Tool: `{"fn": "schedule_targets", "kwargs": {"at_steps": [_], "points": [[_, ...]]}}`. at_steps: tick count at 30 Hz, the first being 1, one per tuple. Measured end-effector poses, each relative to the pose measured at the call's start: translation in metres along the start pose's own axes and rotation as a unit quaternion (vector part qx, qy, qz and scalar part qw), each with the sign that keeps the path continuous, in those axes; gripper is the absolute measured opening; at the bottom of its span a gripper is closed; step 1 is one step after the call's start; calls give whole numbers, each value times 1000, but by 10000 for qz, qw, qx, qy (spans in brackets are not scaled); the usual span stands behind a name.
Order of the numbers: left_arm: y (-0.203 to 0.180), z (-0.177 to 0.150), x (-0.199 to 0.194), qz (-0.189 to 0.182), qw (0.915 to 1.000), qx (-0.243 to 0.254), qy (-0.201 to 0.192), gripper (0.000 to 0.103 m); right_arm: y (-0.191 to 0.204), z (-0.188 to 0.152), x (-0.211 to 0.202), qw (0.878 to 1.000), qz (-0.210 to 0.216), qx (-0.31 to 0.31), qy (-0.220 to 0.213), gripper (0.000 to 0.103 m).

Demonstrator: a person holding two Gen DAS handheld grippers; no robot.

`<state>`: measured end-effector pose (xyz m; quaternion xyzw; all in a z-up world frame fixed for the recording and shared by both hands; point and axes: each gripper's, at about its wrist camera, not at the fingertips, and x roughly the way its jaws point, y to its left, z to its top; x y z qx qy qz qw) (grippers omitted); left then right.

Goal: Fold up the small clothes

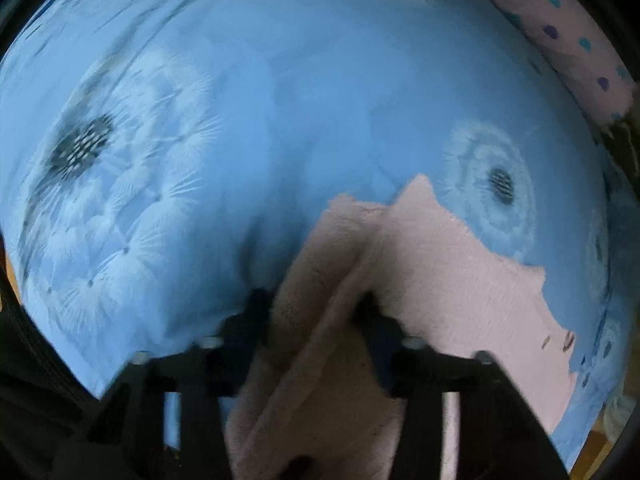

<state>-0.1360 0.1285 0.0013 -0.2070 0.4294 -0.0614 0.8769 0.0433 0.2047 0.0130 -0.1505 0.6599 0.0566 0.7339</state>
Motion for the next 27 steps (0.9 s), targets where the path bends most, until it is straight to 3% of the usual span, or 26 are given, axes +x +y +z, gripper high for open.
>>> {"fn": "schedule_targets", "kwargs": {"at_steps": [3, 9, 15, 18, 27], "points": [[9, 3, 1, -156, 9998, -128, 64, 5, -16, 4, 0, 9993, 256, 269, -13, 23], [7, 6, -10, -206, 9998, 46, 71, 1, -40, -4, -14, 9955, 813, 317, -370, 20], [-3, 8, -28, -404, 9987, 262, -141, 1, -87, -32, -44, 9799, 1619, 641, -970, 20], [-6, 11, -35, -675, 9971, 241, -268, 1, -104, -48, -57, 9724, 1853, 687, -1242, 20], [-21, 6, -44, -786, 9953, 338, -450, 1, -130, -89, -80, 9526, 2322, 874, -1760, 20]]}}
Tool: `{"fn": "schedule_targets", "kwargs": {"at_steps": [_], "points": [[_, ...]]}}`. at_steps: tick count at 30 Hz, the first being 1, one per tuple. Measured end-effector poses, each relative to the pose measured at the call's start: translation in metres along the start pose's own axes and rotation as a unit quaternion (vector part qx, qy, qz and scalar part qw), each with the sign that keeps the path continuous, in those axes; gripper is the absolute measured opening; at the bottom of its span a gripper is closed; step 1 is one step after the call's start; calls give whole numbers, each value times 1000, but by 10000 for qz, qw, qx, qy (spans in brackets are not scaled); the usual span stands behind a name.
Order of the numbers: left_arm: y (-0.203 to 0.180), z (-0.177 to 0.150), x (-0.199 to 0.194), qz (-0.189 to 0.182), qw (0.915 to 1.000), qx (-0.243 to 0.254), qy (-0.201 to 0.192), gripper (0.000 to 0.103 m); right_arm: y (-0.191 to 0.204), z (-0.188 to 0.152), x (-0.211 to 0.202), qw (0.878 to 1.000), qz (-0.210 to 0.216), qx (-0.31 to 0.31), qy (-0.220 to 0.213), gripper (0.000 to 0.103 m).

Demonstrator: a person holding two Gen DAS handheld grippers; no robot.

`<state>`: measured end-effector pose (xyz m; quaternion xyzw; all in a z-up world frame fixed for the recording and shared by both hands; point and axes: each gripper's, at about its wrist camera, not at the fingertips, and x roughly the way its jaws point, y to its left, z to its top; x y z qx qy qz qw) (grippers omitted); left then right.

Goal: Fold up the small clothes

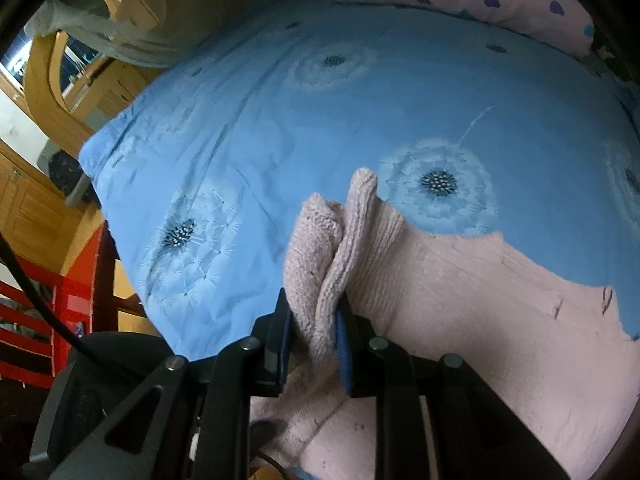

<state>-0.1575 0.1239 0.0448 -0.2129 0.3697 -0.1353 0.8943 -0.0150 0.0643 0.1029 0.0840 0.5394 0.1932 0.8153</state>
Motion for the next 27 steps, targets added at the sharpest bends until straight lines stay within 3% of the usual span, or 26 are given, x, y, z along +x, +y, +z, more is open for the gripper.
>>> {"fn": "schedule_targets", "kwargs": {"at_steps": [12, 27], "points": [[-69, -5, 14, -335, 9978, 558, 129, 0, -42, -11, -30, 9982, 282, 281, -458, 20], [-96, -3, 20, -270, 9935, 1090, 209, 0, -82, -25, -62, 9932, 582, 568, -839, 20]]}}
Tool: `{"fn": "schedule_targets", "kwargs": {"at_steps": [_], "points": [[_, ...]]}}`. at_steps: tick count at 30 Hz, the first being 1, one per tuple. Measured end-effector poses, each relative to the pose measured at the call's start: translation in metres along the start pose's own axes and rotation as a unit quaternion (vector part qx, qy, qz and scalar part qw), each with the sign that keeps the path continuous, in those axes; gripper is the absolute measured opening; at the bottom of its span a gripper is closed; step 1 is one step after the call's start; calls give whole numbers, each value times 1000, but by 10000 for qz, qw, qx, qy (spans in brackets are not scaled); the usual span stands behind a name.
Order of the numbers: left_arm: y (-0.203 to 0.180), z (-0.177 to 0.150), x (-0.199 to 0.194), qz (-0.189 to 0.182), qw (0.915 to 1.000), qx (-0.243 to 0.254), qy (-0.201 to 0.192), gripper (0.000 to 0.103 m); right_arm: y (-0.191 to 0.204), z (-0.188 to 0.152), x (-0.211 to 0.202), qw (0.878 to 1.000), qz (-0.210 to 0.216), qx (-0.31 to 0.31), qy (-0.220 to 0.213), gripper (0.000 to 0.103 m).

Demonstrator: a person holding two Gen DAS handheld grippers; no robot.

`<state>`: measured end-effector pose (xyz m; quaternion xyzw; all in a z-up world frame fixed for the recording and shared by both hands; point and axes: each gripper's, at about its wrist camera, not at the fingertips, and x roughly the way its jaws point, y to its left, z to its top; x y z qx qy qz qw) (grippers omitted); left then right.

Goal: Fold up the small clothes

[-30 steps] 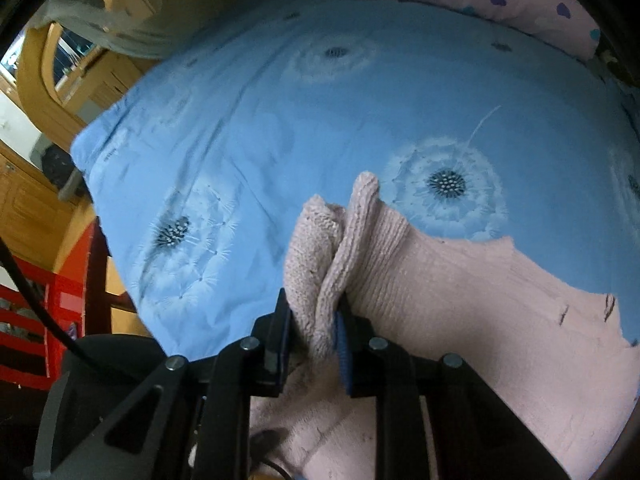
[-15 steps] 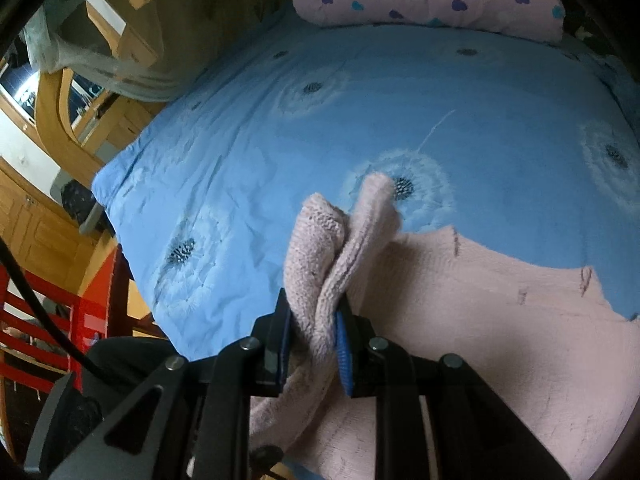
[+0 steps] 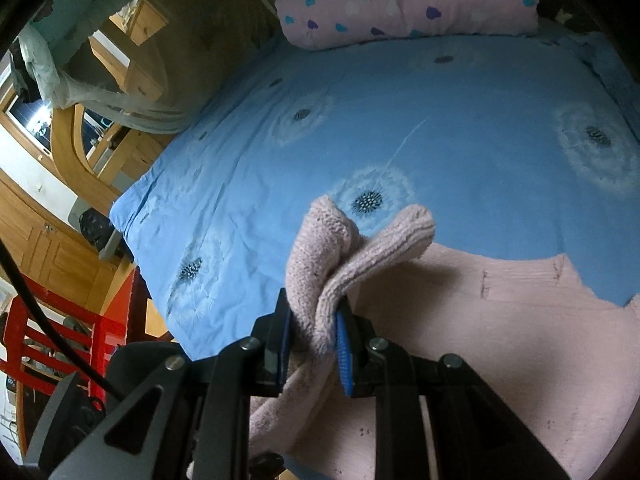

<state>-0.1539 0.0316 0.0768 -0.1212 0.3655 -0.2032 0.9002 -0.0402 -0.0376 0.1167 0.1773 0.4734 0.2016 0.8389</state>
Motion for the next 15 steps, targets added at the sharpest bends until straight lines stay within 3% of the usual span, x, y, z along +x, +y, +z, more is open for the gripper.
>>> {"fn": "schedule_targets", "kwargs": {"at_steps": [15], "points": [[-54, 10, 13, -179, 9975, 678, 89, 0, -45, -4, -48, 9982, 94, 438, -403, 20]]}}
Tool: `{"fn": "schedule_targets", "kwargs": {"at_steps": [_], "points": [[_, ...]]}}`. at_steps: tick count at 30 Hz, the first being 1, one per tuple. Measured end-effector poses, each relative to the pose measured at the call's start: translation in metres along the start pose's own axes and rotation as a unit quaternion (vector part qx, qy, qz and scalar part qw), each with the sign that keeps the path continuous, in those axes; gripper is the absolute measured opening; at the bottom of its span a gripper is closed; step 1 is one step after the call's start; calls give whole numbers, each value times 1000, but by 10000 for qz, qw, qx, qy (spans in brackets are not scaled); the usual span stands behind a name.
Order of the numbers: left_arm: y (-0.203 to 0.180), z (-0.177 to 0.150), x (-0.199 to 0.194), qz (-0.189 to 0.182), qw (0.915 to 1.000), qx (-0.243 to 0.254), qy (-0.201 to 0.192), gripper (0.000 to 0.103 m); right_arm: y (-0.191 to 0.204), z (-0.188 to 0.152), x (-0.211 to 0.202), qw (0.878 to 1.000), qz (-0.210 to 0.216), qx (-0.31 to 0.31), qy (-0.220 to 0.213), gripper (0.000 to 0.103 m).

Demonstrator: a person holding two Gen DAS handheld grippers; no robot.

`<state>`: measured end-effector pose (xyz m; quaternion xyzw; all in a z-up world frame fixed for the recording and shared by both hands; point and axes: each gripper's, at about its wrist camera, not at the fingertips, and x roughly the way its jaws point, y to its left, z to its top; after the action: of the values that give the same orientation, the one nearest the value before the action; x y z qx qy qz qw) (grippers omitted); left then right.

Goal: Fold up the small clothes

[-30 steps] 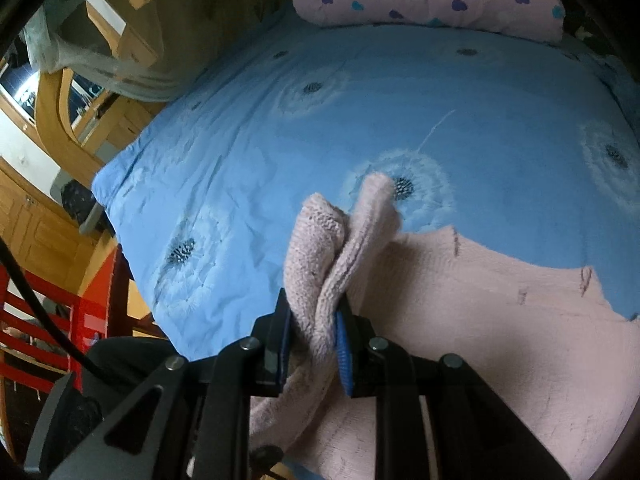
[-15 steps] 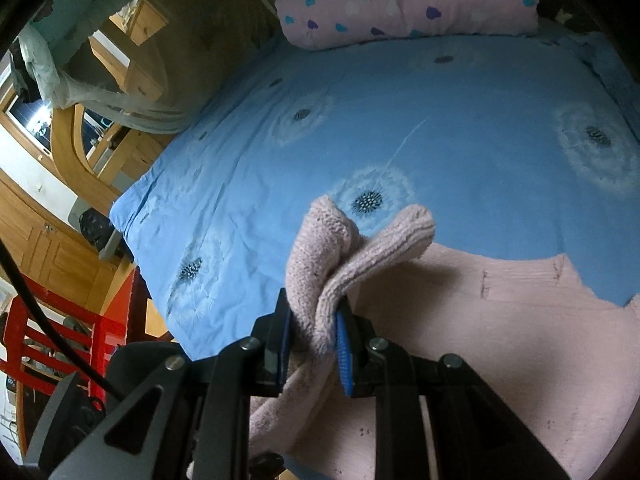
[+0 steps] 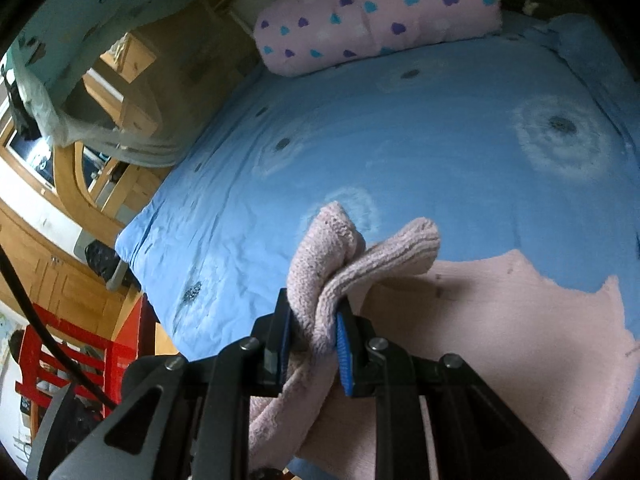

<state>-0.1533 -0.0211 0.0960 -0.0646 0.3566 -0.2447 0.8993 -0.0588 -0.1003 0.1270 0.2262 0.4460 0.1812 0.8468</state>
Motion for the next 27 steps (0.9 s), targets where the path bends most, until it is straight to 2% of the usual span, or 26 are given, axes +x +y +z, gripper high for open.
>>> {"fn": "schedule_targets", "kwargs": {"at_steps": [11, 16, 21, 27], "points": [[-43, 10, 19, -229, 9986, 421, 239, 0, -46, -14, -47, 9991, -289, 188, -266, 21], [-58, 19, 24, -447, 9974, 480, 296, 0, -66, -17, -66, 9980, -346, 339, -416, 21], [-81, 14, 33, -570, 9955, 674, 330, 0, -73, -20, -89, 9970, -442, 169, -608, 21], [-103, 7, 46, -665, 9934, 792, 493, 0, -84, -25, -101, 9958, -698, 36, -595, 21]]}}
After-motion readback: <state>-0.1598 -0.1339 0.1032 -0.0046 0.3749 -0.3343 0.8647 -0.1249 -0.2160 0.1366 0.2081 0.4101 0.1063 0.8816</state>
